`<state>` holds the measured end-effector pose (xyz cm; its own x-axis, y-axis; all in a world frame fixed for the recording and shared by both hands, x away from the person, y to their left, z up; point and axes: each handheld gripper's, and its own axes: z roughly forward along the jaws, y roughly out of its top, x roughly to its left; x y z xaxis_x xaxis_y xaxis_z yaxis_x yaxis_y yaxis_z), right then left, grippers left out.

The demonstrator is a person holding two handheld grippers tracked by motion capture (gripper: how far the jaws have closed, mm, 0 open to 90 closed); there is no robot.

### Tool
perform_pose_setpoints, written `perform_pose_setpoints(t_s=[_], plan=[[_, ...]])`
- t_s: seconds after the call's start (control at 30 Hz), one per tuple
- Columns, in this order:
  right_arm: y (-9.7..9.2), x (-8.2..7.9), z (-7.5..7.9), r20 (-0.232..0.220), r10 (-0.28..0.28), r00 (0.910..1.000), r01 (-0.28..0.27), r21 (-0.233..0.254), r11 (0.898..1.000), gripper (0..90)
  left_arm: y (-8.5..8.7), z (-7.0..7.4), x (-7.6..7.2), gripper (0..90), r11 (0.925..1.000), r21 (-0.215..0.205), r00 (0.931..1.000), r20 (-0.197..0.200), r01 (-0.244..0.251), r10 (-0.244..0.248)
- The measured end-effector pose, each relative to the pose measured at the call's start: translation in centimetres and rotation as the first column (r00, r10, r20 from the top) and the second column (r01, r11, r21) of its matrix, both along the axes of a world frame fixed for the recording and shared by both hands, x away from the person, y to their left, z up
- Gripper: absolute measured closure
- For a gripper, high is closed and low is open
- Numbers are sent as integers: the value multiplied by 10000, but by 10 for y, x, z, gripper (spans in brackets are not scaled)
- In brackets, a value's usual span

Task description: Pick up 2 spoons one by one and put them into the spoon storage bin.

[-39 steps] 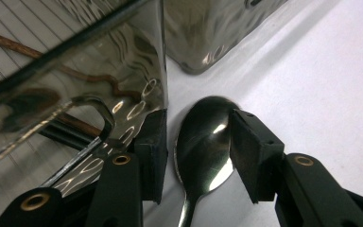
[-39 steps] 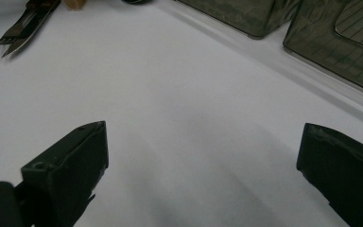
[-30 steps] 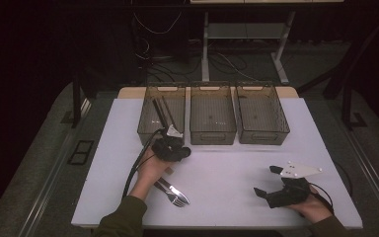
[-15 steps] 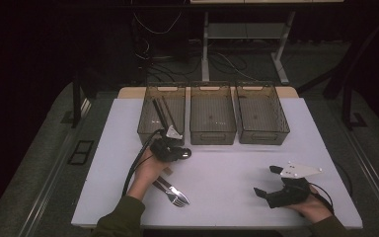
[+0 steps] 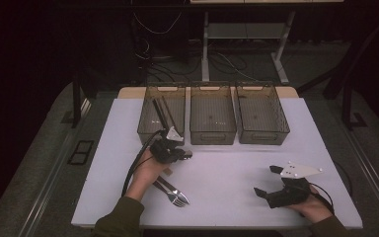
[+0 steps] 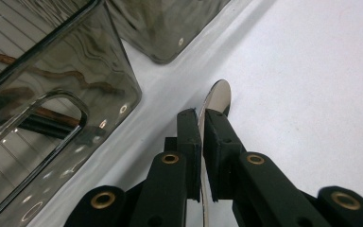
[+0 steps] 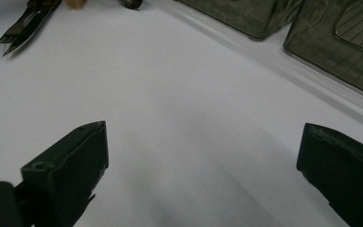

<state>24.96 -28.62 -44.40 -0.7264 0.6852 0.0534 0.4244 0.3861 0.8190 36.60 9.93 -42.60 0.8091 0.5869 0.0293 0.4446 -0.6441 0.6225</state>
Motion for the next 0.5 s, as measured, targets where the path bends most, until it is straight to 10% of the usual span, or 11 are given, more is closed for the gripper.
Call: perform_pose_setpoints(t_s=[0.5], plan=[[0,-1,1,7,-5,10000,5,-5,10000,31,3,0,0,887,9990,-457,9990,-435,29,-49]])
